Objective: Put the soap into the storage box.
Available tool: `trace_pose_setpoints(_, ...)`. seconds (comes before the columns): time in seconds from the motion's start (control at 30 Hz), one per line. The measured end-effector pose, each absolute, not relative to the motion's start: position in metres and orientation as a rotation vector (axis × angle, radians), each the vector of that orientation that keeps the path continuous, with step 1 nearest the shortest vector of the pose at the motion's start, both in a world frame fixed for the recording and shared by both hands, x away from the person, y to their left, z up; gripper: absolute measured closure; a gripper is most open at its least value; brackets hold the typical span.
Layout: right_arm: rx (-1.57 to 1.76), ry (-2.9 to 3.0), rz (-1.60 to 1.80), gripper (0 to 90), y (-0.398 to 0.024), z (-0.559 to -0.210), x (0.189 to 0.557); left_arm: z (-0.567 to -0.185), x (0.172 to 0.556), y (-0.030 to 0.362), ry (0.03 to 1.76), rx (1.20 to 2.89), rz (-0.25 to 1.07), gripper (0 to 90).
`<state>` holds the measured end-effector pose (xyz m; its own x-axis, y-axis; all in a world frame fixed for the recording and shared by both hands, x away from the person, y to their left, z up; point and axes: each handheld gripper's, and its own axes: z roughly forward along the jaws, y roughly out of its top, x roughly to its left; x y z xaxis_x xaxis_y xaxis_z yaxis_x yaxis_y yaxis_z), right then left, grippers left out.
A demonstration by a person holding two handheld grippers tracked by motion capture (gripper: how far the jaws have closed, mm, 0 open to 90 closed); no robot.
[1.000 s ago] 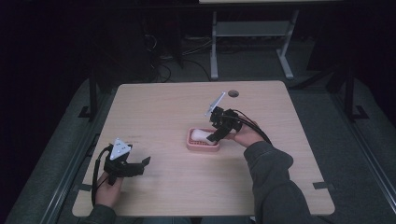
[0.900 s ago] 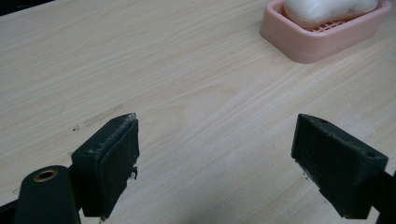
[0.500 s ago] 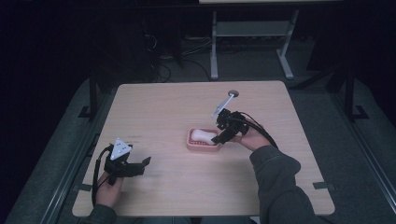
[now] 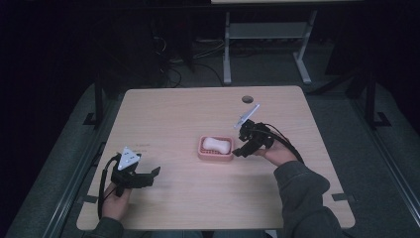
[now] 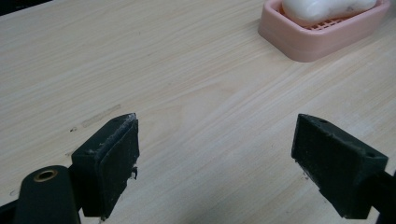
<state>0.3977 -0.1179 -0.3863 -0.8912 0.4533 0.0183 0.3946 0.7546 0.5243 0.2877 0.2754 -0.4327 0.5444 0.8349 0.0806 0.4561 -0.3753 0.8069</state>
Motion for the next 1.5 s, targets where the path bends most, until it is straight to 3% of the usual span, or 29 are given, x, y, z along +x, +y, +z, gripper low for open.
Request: trace_pose_setpoints(1.5, 0.769, 2.812, 0.854, 32.8, -0.154, -0.396, 0.371, -0.433, 0.288, 0.274, 1.043, 2.023, 0.641, 14.7)
